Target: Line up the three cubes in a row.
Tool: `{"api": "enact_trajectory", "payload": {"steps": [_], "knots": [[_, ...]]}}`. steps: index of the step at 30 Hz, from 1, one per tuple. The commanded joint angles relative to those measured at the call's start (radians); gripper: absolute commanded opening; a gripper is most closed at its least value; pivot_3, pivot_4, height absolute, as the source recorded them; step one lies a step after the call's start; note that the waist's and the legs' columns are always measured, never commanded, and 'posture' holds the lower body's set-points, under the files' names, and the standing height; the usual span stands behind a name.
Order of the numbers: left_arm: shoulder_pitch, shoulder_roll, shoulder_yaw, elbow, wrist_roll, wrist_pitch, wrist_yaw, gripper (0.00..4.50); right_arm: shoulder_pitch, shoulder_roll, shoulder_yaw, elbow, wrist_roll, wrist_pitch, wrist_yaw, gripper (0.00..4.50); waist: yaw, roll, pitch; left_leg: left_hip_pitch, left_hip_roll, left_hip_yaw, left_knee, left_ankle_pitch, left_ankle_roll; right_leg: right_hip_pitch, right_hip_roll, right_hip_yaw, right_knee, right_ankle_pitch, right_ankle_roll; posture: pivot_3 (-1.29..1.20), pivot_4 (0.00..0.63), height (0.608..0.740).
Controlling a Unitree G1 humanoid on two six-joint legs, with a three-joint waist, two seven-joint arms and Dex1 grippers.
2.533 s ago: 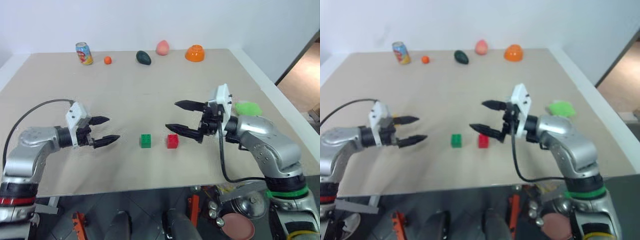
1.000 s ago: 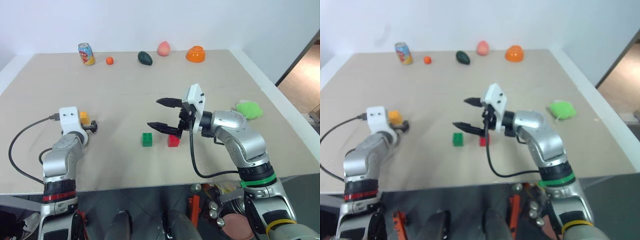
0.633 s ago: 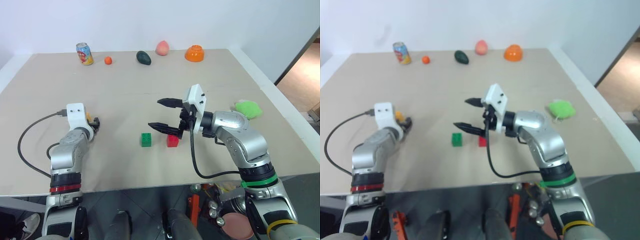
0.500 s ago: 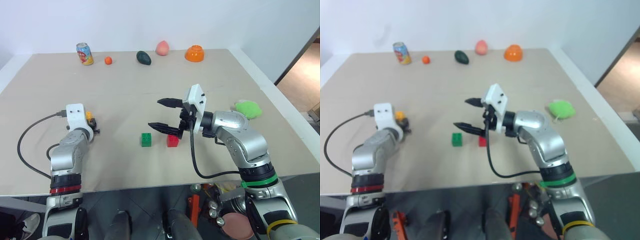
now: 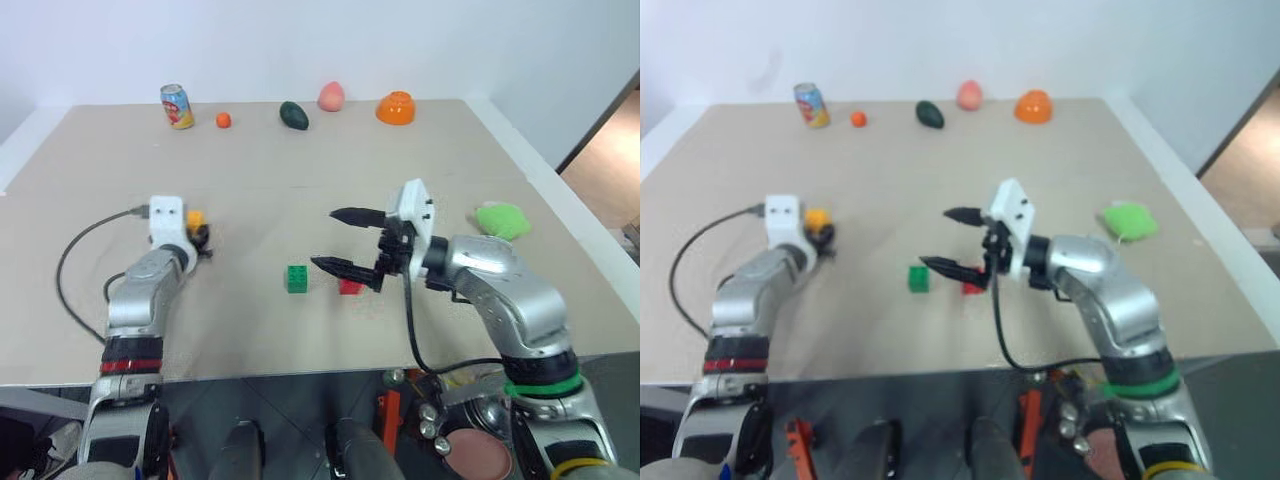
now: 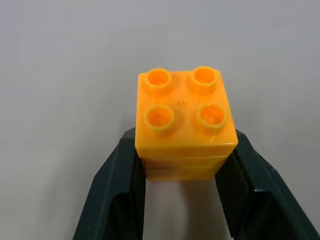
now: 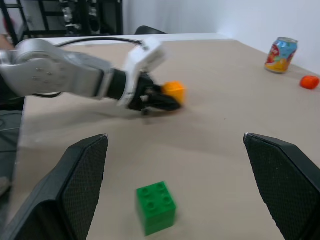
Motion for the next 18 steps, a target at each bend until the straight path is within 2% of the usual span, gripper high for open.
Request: {"api": "enact_trajectory", "payload": {"steps": [1, 5, 8, 10, 18], "knots": [[-0.081, 0.059, -0.047, 0.061, -0.114, -0.101, -0.406, 1.33, 0.103, -0.073, -0.099, -0.181, 0.095, 0.055, 0.004, 4.50, -0.001, 0.000, 0.000, -0.001, 0.000, 0.000, 0.000, 0.000, 0.000, 0.000, -0.001, 0.000, 0.000, -0.001, 0.000, 0.00, 0.150, 0.738], [-0.119, 0.143, -0.129, 0.210, -0.099, -0.258, -0.749, 1.33, 0.208, -0.109, -0.181, -0.301, 0.166, 0.129, -0.083, 4.50, -0.019, 0.000, 0.000, 0.001, 0.000, 0.004, -0.003, -0.001, 0.001, -0.002, -0.001, 0.004, -0.001, -0.001, 0.001, 0.00, 0.150, 0.738], [-0.140, 0.210, -0.207, 0.347, -0.064, -0.449, -1.067, 1.33, 0.321, -0.106, -0.268, -0.424, 0.237, 0.190, -0.182, 4.50, -0.025, 0.000, 0.000, 0.003, 0.001, 0.004, -0.005, -0.001, 0.001, -0.002, 0.001, 0.005, 0.000, -0.002, -0.001, 0.00, 0.150, 0.738], [-0.159, 0.243, -0.253, 0.447, -0.031, -0.566, -1.205, 1.33, 0.397, -0.105, -0.323, -0.494, 0.281, 0.219, -0.246, 4.50, -0.025, 0.000, 0.000, 0.002, 0.002, 0.002, -0.006, -0.001, 0.001, -0.002, 0.002, 0.003, 0.000, -0.004, -0.004, 0.00, 0.150, 0.738], [-0.217, 0.316, -0.408, 0.627, -0.081, -0.752, -1.253, 1.33, 0.559, -0.132, -0.432, -0.616, 0.402, 0.243, -0.393, 4.50, -0.024, -0.001, 0.000, 0.000, 0.002, 0.003, -0.002, -0.001, 0.001, -0.002, 0.001, 0.004, 0.001, -0.006, -0.007, 0.00, 0.150, 0.738]]}}
